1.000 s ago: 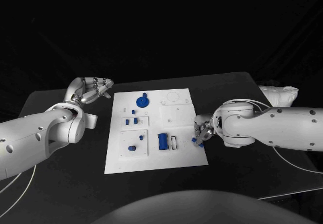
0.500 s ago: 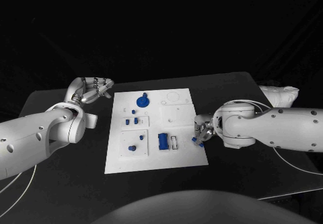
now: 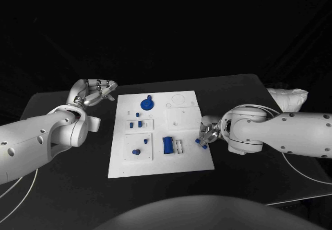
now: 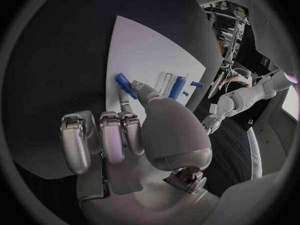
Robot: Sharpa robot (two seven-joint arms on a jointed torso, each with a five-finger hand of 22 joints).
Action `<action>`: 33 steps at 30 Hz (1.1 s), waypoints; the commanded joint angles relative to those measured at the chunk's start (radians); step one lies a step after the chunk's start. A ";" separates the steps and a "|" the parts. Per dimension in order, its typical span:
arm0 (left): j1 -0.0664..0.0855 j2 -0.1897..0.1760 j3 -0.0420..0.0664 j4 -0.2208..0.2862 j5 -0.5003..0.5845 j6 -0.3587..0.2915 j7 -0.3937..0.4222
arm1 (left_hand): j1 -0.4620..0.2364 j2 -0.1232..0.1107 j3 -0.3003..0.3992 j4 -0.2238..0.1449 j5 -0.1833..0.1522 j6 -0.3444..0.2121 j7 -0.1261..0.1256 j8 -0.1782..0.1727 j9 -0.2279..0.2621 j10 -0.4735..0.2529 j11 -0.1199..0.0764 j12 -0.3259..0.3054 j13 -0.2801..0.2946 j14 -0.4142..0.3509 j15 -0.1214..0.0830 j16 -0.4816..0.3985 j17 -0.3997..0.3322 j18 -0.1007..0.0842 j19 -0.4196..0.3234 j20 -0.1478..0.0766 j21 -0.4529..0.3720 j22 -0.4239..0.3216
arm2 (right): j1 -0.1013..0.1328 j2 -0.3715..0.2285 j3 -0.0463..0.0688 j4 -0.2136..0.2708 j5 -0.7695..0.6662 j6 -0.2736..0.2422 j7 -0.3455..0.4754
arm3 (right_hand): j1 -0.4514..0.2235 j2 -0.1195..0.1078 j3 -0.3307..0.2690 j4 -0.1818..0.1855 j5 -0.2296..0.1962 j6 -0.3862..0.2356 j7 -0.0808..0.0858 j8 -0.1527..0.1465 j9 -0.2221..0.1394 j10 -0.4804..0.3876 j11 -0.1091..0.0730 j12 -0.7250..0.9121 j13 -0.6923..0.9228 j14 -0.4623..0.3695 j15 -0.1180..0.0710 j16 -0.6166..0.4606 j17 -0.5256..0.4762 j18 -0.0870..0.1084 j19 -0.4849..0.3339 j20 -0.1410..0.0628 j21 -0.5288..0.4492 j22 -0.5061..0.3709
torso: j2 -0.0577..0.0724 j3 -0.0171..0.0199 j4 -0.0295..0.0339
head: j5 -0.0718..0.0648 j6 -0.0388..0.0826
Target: Assemble the parts on the task board
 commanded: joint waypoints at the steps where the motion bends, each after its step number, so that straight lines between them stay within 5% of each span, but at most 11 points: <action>1: 0.001 0.002 0.001 0.000 -0.004 0.014 0.005 | 0.000 0.008 -0.006 -0.001 0.003 -0.002 -0.002 0.003 0.001 -0.006 0.003 0.001 0.001 0.000 0.006 -0.006 -0.002 0.012 0.008 -0.002 -0.004 -0.001 | -0.004 -0.003 -0.006 0.001 0.071 -0.066 0.001 | -0.003 -0.011 0.057 -0.050 0.004 0.023 -0.018 -0.007 -0.277 0.105 -0.009 0.003 0.262 0.106 -0.009 0.004 0.263 -0.007 0.105 -0.004 0.004 0.263 | -0.001 -0.0005 -0.0003 | 0.001 0.000; 33: 0.001 0.002 0.001 0.000 -0.004 0.015 0.004 | 0.000 0.008 -0.006 -0.001 0.003 -0.002 -0.002 0.003 0.001 -0.006 0.003 0.001 0.001 0.000 0.006 -0.006 -0.002 0.012 0.008 -0.002 -0.004 -0.001 | 0.036 0.001 -0.006 -0.006 0.477 -0.169 0.100 | -0.010 -0.018 0.061 -0.054 0.002 0.046 -0.016 -0.016 -0.292 0.105 -0.009 0.003 0.262 0.106 -0.009 0.004 0.263 -0.007 0.105 -0.006 0.004 0.263 | 0.000 -0.0003 0.0005 | 0.003 0.000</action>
